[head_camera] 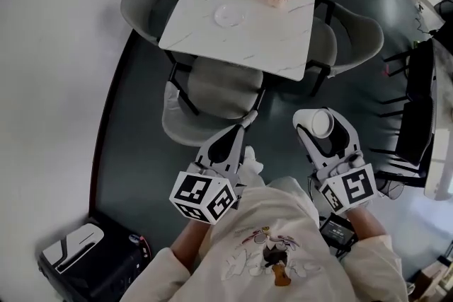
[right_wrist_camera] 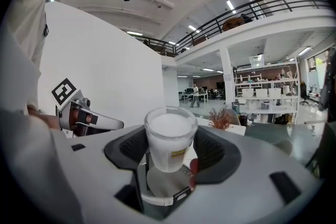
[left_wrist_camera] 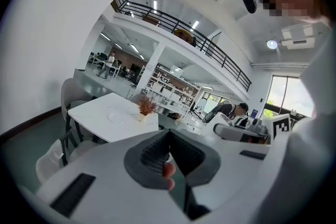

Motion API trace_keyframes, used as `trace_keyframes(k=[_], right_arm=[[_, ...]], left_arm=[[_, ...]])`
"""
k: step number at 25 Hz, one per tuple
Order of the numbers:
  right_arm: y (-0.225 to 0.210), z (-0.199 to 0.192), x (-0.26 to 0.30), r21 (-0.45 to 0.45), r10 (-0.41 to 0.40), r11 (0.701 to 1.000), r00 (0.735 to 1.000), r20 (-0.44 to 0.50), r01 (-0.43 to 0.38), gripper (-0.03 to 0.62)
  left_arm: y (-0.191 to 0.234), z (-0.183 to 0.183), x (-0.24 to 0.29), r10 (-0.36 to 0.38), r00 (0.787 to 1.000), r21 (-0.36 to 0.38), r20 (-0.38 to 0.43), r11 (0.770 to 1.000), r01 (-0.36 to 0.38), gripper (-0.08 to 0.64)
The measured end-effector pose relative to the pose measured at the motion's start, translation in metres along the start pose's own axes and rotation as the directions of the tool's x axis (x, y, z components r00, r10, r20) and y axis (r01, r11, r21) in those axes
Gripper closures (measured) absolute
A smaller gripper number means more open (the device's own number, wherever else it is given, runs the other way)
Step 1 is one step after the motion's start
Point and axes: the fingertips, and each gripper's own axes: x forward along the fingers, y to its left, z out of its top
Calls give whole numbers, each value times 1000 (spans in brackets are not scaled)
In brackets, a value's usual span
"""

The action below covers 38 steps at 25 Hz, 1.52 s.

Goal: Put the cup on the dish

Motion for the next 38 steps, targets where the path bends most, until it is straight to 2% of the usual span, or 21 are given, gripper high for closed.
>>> trace_keyframes(k=[5,14,21,31,38], right_arm=[[7,9,36,-8,-5,1000,1000,-12,5,324],[-6,18,67,-29,5,1000,999,-34,-6,324],[-51,14,99,9,21,1000,999,-40,-21,324],[-133,27,132,-42,78,996,996,-39,-80,324],[-180,31,149,-34,115,993,992,-43,-117,324]], left_arm=[[29,13,10,-18,1000,-4,-8,1000,18,557],[41,25,40,-45,999,-24,-11,999,44,557],[43,39,80,-3,1000,-15,-12,1000,3,557],[24,64,163,34,999,9,-2,999,-34,557],[10,86,193,83,996,41,23,996,-84,557]])
